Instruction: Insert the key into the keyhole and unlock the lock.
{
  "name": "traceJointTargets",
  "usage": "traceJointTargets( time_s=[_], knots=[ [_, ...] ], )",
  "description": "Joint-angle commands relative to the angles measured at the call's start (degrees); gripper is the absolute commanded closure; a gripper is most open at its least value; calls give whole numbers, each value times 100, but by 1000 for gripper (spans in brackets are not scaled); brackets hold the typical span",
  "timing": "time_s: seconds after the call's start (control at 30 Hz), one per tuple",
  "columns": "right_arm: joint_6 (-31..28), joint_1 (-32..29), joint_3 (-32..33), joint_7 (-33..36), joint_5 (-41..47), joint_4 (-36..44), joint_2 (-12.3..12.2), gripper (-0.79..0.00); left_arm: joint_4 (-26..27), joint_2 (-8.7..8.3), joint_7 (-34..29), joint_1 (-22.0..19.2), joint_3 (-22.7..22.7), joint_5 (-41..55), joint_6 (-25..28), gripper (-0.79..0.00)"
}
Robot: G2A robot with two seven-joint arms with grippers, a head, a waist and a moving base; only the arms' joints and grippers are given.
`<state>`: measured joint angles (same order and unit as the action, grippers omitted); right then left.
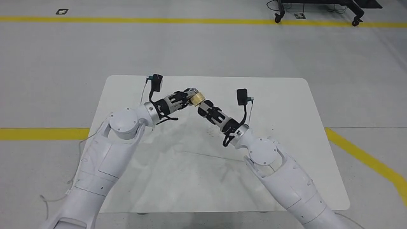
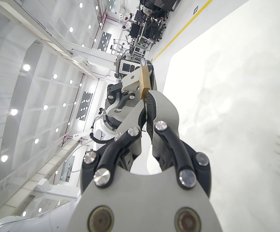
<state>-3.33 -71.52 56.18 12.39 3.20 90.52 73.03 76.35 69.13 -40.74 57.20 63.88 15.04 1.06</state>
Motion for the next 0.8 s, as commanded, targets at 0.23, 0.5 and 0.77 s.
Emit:
traceJointTargets(
  time_s=[0.23, 0.5, 0.77],
  knots=[
    [-19, -35, 58, 44, 3, 3, 27, -462, -19, 17, 150, -6, 29, 46, -91, 0],
    [-104, -189, 219, 52, 71, 105, 26, -400, -132, 46, 303, -9, 103, 392, -457, 0],
    [-557, -794, 854, 260, 292, 755, -94, 0, -533, 112, -245, -232, 159, 1577, -1636, 0]
  ],
)
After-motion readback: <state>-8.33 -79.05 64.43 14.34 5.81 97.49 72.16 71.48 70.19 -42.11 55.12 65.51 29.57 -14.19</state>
